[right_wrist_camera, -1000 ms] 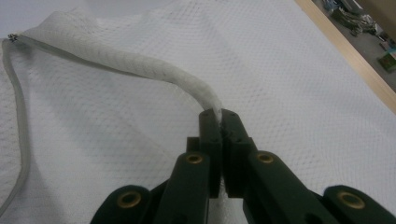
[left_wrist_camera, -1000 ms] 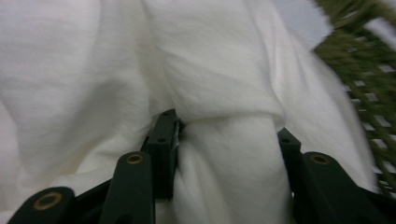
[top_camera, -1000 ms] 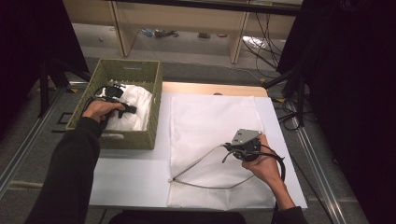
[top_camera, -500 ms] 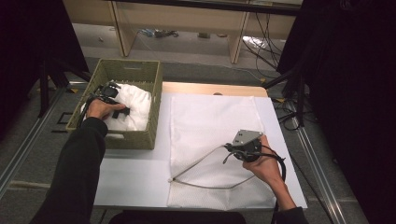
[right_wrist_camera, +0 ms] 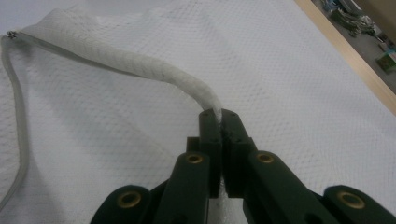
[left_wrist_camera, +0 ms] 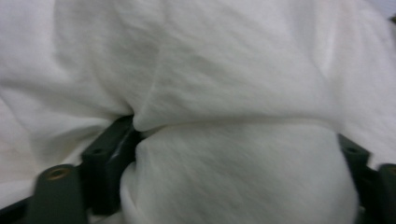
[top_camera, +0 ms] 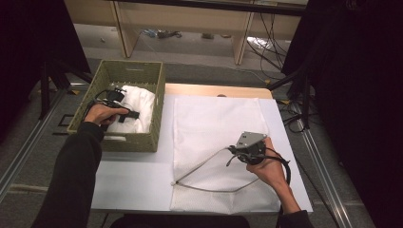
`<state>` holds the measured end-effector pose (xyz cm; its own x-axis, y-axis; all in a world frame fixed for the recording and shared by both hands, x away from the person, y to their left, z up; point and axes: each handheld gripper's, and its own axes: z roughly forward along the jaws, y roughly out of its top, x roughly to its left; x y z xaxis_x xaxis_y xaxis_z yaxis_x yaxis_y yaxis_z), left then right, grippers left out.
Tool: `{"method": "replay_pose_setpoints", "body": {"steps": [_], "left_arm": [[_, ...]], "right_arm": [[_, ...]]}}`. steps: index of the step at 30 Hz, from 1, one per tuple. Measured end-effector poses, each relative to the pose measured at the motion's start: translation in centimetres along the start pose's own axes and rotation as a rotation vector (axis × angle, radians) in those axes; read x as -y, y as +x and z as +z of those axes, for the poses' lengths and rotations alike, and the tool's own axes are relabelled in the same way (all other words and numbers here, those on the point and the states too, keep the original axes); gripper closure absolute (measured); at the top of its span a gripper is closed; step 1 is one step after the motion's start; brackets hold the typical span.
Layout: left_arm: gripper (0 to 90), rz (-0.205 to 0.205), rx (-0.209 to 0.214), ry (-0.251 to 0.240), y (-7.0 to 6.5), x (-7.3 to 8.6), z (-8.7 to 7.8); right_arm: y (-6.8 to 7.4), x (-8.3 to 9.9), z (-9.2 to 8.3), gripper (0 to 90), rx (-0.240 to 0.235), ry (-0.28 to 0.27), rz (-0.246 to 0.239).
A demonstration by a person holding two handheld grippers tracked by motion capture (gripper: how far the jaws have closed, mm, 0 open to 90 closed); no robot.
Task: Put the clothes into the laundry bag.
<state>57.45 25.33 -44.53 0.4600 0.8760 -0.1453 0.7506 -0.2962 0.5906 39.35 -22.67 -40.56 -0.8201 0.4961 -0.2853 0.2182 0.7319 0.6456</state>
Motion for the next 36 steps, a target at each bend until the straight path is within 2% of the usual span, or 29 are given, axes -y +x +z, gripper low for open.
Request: {"method": "replay_pose_setpoints", "body": {"steps": [2, 4, 7, 8, 9, 10, 12, 13, 14, 15, 16, 17, 18, 19, 21, 22, 23, 24, 25, 27, 28, 30, 32, 33, 34, 36], "left_arm": [[10.8, -0.028, -0.033, 0.005, 0.3, 0.2, 0.4], [0.0, -0.088, -0.060, -0.008, 0.2, 0.5, 1.0], [0.0, -0.088, -0.037, -0.026, -0.3, 0.9, 2.3], [1.5, -0.088, -0.039, -0.022, -0.4, 0.9, 2.4], [11.7, -0.105, -0.040, -0.019, -0.6, 0.7, 2.3], [21.8, -0.105, -0.035, -0.013, -0.6, 0.6, 2.1], [35.1, -0.080, -0.025, -0.007, -0.3, 0.4, 1.5], [40.0, -0.104, -0.027, -0.010, -0.3, 0.4, 1.4], [44.2, -0.140, -0.037, -0.016, -0.1, 0.3, 1.2], [49.8, -0.176, -0.065, -0.042, -0.2, 0.1, 0.9], [52.4, -0.168, -0.073, -0.046, -0.2, 0.1, 0.9], [52.9, -0.164, -0.067, -0.042, -0.2, 0.0, 0.9], [53.1, -0.179, -0.065, -0.037, -0.2, 0.0, 0.7], [53.5, -0.185, -0.067, -0.039, -0.2, -0.1, 0.6], [56.7, -0.171, -0.078, -0.060, -0.5, -0.4, 0.3], [59.0, -0.151, -0.076, -0.066, -0.4, -0.5, 0.2], [59.5, -0.149, -0.071, -0.063, -0.4, -0.6, 0.1], [60.0, -0.133, -0.072, -0.069, -0.3, -0.7, -0.1], [61.1, -0.140, -0.072, -0.077, -0.4, -0.7, -0.3], [62.7, -0.151, -0.068, -0.106, -0.5, -0.7, -0.7], [63.2, -0.139, -0.060, -0.111, -0.4, -0.9, -1.1], [64.6, -0.161, -0.040, -0.152, -0.1, -1.1, -2.2], [65.1, -0.187, 0.001, -0.197, 0.0, -1.4, -3.3], [65.2, -0.188, 0.007, -0.208, 0.2, -1.5, -4.0], [65.2, -0.179, 0.000, -0.211, 0.3, -1.6, -4.4], [65.2, -0.202, 0.002, -0.252, 0.4, -2.0, -5.6]], "right_arm": [[0.2, 0.1, 0.0, 89.6, 0.003, 0.004, 0.010], [0.3, 0.2, -0.1, 89.6, 0.001, 0.005, 0.005], [0.1, 0.2, -0.1, 89.6, 0.003, -0.003, -0.004], [0.2, 0.2, -0.1, 89.6, -0.003, 0.000, -0.006], [0.2, 0.2, -0.1, 89.6, -0.001, -0.002, -0.008], [0.2, 0.1, -0.1, 89.6, -0.002, -0.003, -0.004], [0.2, 0.1, -0.1, 89.6, -0.003, -0.005, -0.006], [0.2, 0.0, -0.1, 89.6, 0.001, -0.002, 0.006], [0.2, 0.0, 0.0, 89.6, 0.000, -0.005, -0.011], [0.2, 0.0, 0.0, 89.6, 0.000, -0.004, -0.009], [0.1, 0.0, -0.1, 89.6, 0.001, -0.005, -0.006], [0.2, 0.1, -0.1, 89.6, 0.003, -0.004, 0.015], [0.0, 0.0, -0.1, 89.6, 0.004, -0.013, -0.015], [0.1, 0.1, -0.1, 89.6, 0.006, -0.008, 0.002], [0.1, 0.2, -0.2, 89.6, 0.002, -0.009, -0.004], [0.0, 0.2, -0.3, 89.6, 0.002, -0.012, -0.001], [0.0, 0.2, -0.3, 89.6, 0.007, -0.011, 0.019], [-0.3, 0.2, -0.3, 89.6, 0.010, -0.022, -0.020], [-0.2, 0.2, -0.3, 89.6, 0.014, -0.016, -0.016], [-0.1, 0.3, -0.3, 89.6, 0.007, -0.008, 0.002], [-0.1, 0.3, -0.3, 89.6, 0.008, -0.005, 0.004], [-0.2, 0.3, -0.3, 89.6, 0.008, -0.006, 0.003], [-0.1, 0.3, -0.3, 89.6, 0.010, -0.002, 0.004], [0.0, 0.3, -0.3, 89.6, 0.011, 0.001, 0.021], [-0.2, 0.2, -0.3, 89.6, 0.008, -0.004, -0.003], [0.0, 0.2, -0.3, 89.6, 0.012, -0.002, 0.020]]}}
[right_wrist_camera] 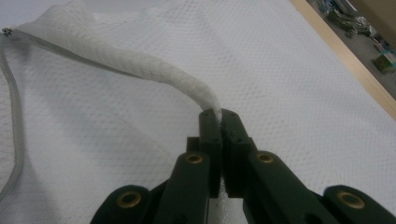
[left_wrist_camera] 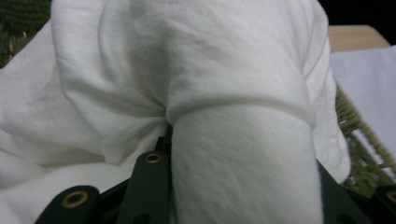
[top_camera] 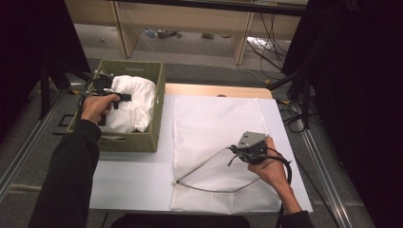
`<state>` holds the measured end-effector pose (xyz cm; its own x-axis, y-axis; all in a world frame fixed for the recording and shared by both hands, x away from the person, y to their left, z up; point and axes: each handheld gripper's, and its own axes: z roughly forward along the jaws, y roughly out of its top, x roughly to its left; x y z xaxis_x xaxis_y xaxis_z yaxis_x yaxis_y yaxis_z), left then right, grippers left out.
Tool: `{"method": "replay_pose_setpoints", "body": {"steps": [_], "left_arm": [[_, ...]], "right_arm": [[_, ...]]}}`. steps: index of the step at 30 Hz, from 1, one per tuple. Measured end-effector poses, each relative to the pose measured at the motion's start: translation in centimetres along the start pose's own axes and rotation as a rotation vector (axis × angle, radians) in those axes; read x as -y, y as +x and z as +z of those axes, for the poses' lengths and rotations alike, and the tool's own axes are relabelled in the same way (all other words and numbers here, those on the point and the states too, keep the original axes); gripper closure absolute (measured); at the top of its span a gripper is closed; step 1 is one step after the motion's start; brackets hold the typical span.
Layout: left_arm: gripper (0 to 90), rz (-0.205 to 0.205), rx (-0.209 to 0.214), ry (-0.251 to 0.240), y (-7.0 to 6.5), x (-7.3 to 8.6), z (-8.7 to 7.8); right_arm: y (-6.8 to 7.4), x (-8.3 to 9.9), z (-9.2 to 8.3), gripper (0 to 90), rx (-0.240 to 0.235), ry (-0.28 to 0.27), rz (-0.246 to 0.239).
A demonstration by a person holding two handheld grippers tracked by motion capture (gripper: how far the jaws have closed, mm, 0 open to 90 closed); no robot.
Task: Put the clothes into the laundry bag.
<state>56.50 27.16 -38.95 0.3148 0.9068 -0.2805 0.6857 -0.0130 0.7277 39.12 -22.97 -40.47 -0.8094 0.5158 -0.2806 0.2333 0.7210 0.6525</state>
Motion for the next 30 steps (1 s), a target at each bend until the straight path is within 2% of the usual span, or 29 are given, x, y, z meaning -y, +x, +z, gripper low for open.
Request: {"method": "replay_pose_setpoints", "body": {"steps": [1, 3, 4, 5, 7, 9, 10, 12, 13, 15, 17, 20, 22, 23, 24, 25, 26, 28, 29, 30], "left_arm": [[65.2, -0.001, 0.005, -0.014, 0.0, -0.2, -0.4], [65.3, -0.013, 0.023, -0.047, 0.0, -0.6, -1.4], [65.3, 0.006, 0.022, -0.056, 0.0, -0.9, -1.9], [65.3, 0.022, 0.017, -0.065, 0.0, -1.2, -2.6], [65.3, -0.002, 0.031, -0.099, -0.2, -1.7, -3.6], [65.2, 0.013, 0.042, -0.114, -0.5, -2.4, -4.8], [65.2, 0.016, 0.051, -0.130, -0.7, -2.7, -5.4], [65.2, 0.011, 0.076, -0.161, -1.0, -3.0, -6.4], [65.2, 0.015, 0.086, -0.166, -1.2, -3.2, -6.9], [65.1, 0.033, 0.101, -0.173, -1.9, -3.7, -8.3], [65.1, 0.038, 0.109, -0.179, -2.1, -3.8, -8.6], [65.1, 0.067, 0.154, -0.197, -3.5, -4.2, -10.9], [65.0, 0.074, 0.162, -0.197, -3.9, -4.2, -11.3], [65.0, 0.094, 0.196, -0.200, -4.7, -4.2, -12.3], [65.0, 0.094, 0.196, -0.200, -4.7, -4.2, -12.3], [65.1, 0.121, 0.250, -0.199, -6.0, -3.8, -13.4], [65.0, 0.121, 0.250, -0.199, -6.0, -3.8, -13.4], [65.0, 0.142, 0.278, -0.188, -7.1, -3.3, -14.5], [65.0, 0.154, 0.311, -0.185, -8.3, -2.8, -15.4], [65.0, 0.154, 0.311, -0.185, -8.3, -2.8, -15.4]], "right_arm": [[-0.1, 0.0, 0.0, 89.6, -0.003, -0.003, -0.022], [0.0, 0.0, 0.0, 89.6, -0.001, 0.004, -0.001], [-0.1, 0.0, 0.0, 89.7, -0.002, -0.001, -0.020], [-0.1, 0.0, 0.0, 89.7, -0.003, -0.002, -0.018], [-0.1, 0.1, 0.0, 89.6, -0.002, -0.002, -0.020], [-0.1, 0.0, 0.1, 89.6, 0.001, 0.001, -0.018], [0.0, 0.0, 0.0, 89.7, 0.005, 0.001, 0.000], [0.0, 0.0, 0.0, 89.6, 0.005, 0.001, -0.001], [-0.2, 0.0, 0.0, 89.7, 0.002, -0.003, -0.018], [-0.3, 0.0, 0.1, 89.7, 0.010, -0.006, -0.017], [-0.3, 0.0, 0.0, 89.6, 0.010, -0.008, -0.016], [-0.3, -0.1, 0.0, 89.6, 0.012, -0.006, -0.017], [-0.3, -0.1, 0.0, 89.7, 0.012, -0.007, -0.017], [-0.2, -0.1, 0.0, 89.6, 0.009, -0.003, -0.016], [-0.2, -0.1, 0.0, 89.6, 0.009, -0.003, -0.016], [-0.5, -0.1, 0.1, 89.7, 0.019, -0.014, -0.045], [-0.5, -0.1, 0.1, 89.7, 0.019, -0.014, -0.045], [-0.5, -0.1, 0.0, 89.6, 0.014, -0.014, -0.035], [-0.6, -0.1, 0.0, 89.7, 0.020, -0.016, -0.035], [-0.6, -0.1, 0.0, 89.7, 0.020, -0.016, -0.035]]}}
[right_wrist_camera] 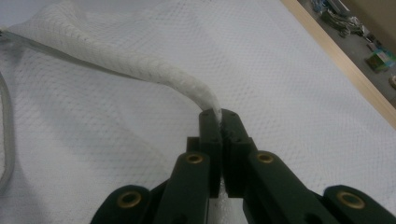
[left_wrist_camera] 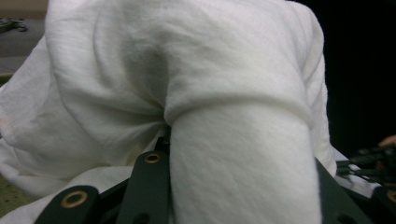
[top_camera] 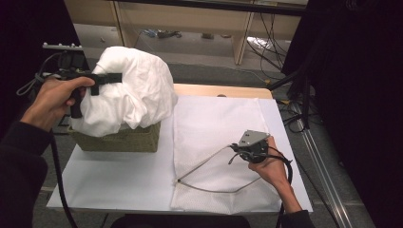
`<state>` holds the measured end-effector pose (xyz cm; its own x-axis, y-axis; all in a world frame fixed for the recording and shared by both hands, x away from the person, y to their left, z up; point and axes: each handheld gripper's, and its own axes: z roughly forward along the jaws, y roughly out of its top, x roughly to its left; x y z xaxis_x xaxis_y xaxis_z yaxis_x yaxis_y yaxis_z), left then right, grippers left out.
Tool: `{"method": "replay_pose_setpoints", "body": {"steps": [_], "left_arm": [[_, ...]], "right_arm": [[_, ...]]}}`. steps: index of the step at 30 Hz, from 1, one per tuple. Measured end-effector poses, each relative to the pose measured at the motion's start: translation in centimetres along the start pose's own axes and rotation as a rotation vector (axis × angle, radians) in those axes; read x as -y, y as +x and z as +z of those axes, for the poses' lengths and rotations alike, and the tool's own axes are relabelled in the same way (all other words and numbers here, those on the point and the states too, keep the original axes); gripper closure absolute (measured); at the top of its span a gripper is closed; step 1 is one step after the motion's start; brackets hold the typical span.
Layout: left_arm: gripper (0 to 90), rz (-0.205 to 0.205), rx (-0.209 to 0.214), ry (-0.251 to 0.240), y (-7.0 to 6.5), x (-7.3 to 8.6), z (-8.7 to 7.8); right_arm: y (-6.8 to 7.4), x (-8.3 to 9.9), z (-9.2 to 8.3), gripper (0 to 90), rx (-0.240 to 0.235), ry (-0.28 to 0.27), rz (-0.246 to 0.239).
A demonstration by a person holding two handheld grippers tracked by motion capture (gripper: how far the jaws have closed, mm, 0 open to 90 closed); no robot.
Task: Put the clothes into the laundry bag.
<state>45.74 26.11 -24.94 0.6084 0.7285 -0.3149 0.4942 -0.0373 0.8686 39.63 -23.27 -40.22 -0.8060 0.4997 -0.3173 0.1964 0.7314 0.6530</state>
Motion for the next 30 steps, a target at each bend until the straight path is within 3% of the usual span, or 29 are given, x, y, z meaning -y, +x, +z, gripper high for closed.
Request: {"method": "replay_pose_setpoints", "body": {"steps": [2, 4, 6, 7, 8, 9, 10, 14, 15, 18, 19, 20, 22, 24, 25, 26, 29, 30], "left_arm": [[65.1, 0.054, 0.012, 0.003, -2.3, 0.4, -0.7], [65.1, 0.068, 0.041, 0.003, -3.7, 0.7, -1.0], [65.1, 0.066, 0.051, 0.004, -4.4, 0.8, -1.2], [65.0, 0.076, 0.082, 0.011, -5.5, 0.8, -1.6], [65.0, 0.076, 0.082, 0.011, -5.5, 0.8, -1.6], [65.0, 0.074, 0.116, -0.002, -6.7, 0.9, -2.2], [65.0, 0.074, 0.116, -0.002, -6.7, 0.9, -2.2], [64.9, 0.091, 0.196, -0.001, -9.7, 1.6, -3.3], [64.8, 0.094, 0.236, 0.010, -11.0, 2.2, -3.5], [64.8, 0.081, 0.271, 0.022, -11.9, 2.7, -3.6], [64.8, 0.076, 0.321, 0.041, -13.0, 3.3, -3.8], [64.8, 0.076, 0.321, 0.041, -13.0, 3.3, -3.8], [64.7, 0.067, 0.402, 0.051, -14.8, 4.6, -3.5], [64.7, 0.064, 0.417, 0.051, -15.1, 5.1, -3.3], [64.7, 0.065, 0.457, 0.062, -16.1, 6.3, -2.6], [64.7, 0.065, 0.457, 0.062, -16.1, 6.3, -2.6], [64.5, 0.095, 0.517, 0.107, -17.7, 8.8, -0.8], [64.5, 0.095, 0.517, 0.107, -17.7, 8.8, -0.8]], "right_arm": [[-0.1, 0.0, -0.1, 89.7, 0.014, 0.008, 0.030], [-0.4, 0.0, 0.1, 89.7, 0.012, 0.003, 0.003], [-0.5, 0.1, 0.2, 89.7, 0.011, 0.008, 0.000], [-0.6, 0.2, 0.4, 89.6, 0.015, 0.020, 0.023], [-0.7, 0.2, 0.4, 89.6, 0.014, 0.024, 0.027], [-0.8, 0.2, 0.5, 89.7, 0.023, 0.022, 0.027], [-0.8, 0.2, 0.5, 89.7, 0.023, 0.022, 0.027], [-1.3, 0.4, 0.7, 89.7, 0.022, 0.022, 0.037], [-1.4, 0.4, 0.7, 89.7, 0.021, 0.024, 0.045], [-1.5, 0.5, 0.8, 89.7, 0.026, 0.021, 0.043], [-1.7, 0.4, 0.8, 89.7, 0.031, 0.018, 0.045], [-1.7, 0.4, 0.8, 89.7, 0.031, 0.018, 0.045], [-1.9, 0.4, 0.7, 89.7, 0.033, 0.016, 0.048], [-2.0, 0.4, 0.8, 89.7, 0.038, 0.014, 0.050], [-2.1, 0.3, 0.7, 89.7, 0.038, 0.012, 0.049], [-2.1, 0.3, 0.7, 89.7, 0.038, 0.012, 0.049], [-2.4, 0.2, 0.4, 89.7, 0.049, -0.006, 0.049], [-2.3, 0.1, 0.3, 89.7, 0.054, -0.002, 0.067]]}}
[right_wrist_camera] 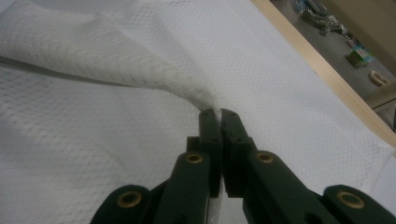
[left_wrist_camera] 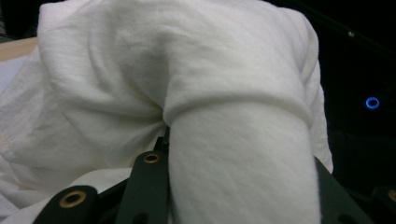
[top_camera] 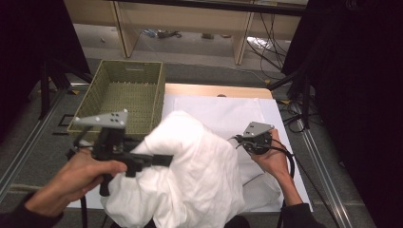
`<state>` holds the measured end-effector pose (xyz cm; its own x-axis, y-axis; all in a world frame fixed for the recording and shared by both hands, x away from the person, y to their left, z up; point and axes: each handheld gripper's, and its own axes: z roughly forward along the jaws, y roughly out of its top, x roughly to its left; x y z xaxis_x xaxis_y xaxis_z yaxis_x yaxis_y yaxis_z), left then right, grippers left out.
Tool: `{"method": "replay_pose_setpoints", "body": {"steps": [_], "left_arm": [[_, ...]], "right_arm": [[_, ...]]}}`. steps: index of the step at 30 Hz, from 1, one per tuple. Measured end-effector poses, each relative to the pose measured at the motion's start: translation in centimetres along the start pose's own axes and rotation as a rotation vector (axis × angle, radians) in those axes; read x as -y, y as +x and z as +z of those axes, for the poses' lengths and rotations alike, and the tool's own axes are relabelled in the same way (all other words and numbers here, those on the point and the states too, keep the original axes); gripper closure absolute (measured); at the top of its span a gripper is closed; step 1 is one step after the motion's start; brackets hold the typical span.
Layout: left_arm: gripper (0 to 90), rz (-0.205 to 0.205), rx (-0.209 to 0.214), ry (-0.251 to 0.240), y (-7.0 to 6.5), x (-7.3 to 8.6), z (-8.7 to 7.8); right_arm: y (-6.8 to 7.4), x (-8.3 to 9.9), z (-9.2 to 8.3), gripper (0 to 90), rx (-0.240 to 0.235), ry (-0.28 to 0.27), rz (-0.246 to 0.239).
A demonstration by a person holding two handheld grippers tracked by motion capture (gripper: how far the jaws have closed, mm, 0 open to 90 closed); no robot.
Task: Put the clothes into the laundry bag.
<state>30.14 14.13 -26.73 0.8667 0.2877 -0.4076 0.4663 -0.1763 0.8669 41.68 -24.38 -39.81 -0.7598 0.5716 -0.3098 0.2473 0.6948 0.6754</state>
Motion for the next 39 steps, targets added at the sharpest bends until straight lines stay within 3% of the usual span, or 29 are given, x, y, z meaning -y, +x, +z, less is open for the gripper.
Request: {"method": "replay_pose_setpoints", "body": {"steps": [1, 2, 3, 4, 5, 6, 7, 9, 11, 12, 14, 15, 16, 18, 20, 22, 26, 27, 30, 32, 36, 38, 39], "left_arm": [[64.5, 0.046, 0.019, 0.025, 0.1, 1.3, 1.4], [64.4, 0.046, 0.019, 0.025, 0.1, 1.3, 1.4], [64.3, 0.040, 0.035, 0.069, 0.4, 2.8, 3.2], [64.1, 0.040, 0.035, 0.069, 0.4, 2.8, 3.2], [64.1, 0.013, 0.038, 0.104, 1.0, 4.0, 4.9], [64.0, 0.013, 0.038, 0.104, 1.0, 4.0, 4.9], [63.9, 0.013, 0.038, 0.139, 1.8, 4.9, 6.5], [63.8, 0.005, 0.042, 0.147, 2.3, 5.2, 7.3], [63.4, 0.045, 0.021, 0.190, 3.1, 6.0, 9.7], [63.3, 0.045, 0.021, 0.190, 3.1, 6.0, 9.7], [63.2, 0.052, 0.009, 0.201, 3.6, 6.5, 11.5], [63.0, 0.039, 0.011, 0.214, 4.4, 7.0, 13.0], [62.8, 0.034, 0.016, 0.218, 4.6, 7.2, 13.4], [62.0, 0.042, 0.054, 0.272, 5.1, 8.1, 15.3], [61.4, 0.052, 0.057, 0.271, 5.2, 8.4, 15.9], [60.9, 0.107, 0.099, 0.341, 5.0, 9.5, 18.1], [60.6, 0.109, 0.129, 0.344, 5.0, 9.8, 19.4], [60.6, 0.123, 0.156, 0.357, 5.2, 9.6, 19.4], [60.7, 0.116, 0.140, 0.341, 5.5, 9.3, 19.0], [61.1, 0.063, 0.003, 0.298, 6.5, 8.4, 17.8], [61.0, 0.024, -0.183, 0.257, 7.5, 6.5, 15.4], [59.9, 0.019, -0.199, 0.247, 7.6, 6.2, 15.4], [59.5, 0.020, -0.183, 0.255, 7.6, 6.4, 15.9]], "right_arm": [[-0.1, -0.1, -0.2, 89.7, -0.008, 0.002, -0.003], [-0.1, -0.1, -0.2, 89.7, -0.010, -0.001, -0.004], [-0.1, -0.1, -0.4, 89.7, -0.011, -0.007, -0.016], [-0.2, -0.1, -0.5, 89.7, -0.008, -0.012, -0.012], [-0.3, -0.2, -0.6, 89.7, -0.005, -0.016, -0.010], [-0.3, -0.2, -0.6, 89.7, -0.005, -0.016, -0.010], [-0.4, -0.4, -1.0, 89.8, 0.008, -0.034, -0.022], [-0.4, -0.5, -1.2, 89.7, 0.009, -0.042, -0.027], [-0.4, -1.0, -1.8, 89.8, 0.009, -0.053, -0.036], [-0.4, -1.0, -1.8, 89.8, 0.009, -0.053, -0.036], [-0.2, -1.4, -2.1, 89.8, 0.016, -0.068, -0.043], [0.0, -1.7, -2.5, 89.8, 0.025, -0.079, -0.057], [0.0, -2.0, -2.8, 89.8, 0.026, -0.086, -0.066], [0.2, -2.2, -3.1, 89.9, 0.041, -0.087, -0.071], [0.4, -2.5, -3.3, 89.8, 0.046, -0.087, -0.082], [0.5, -2.7, -3.4, 89.8, 0.055, -0.094, -0.082], [0.7, -2.8, -3.4, 89.8, 0.056, -0.090, -0.082], [0.7, -2.8, -3.5, 89.8, 0.066, -0.106, -0.078], [0.7, -2.9, -3.8, 89.8, 0.060, -0.114, -0.079], [0.8, -3.1, -4.0, 89.9, 0.056, -0.118, -0.082], [1.2, -3.3, -4.2, 89.9, 0.046, -0.112, -0.092], [1.5, -3.5, -4.1, 90.0, 0.040, -0.113, -0.097], [1.5, -3.7, -4.1, 90.0, 0.046, -0.115, -0.095]]}}
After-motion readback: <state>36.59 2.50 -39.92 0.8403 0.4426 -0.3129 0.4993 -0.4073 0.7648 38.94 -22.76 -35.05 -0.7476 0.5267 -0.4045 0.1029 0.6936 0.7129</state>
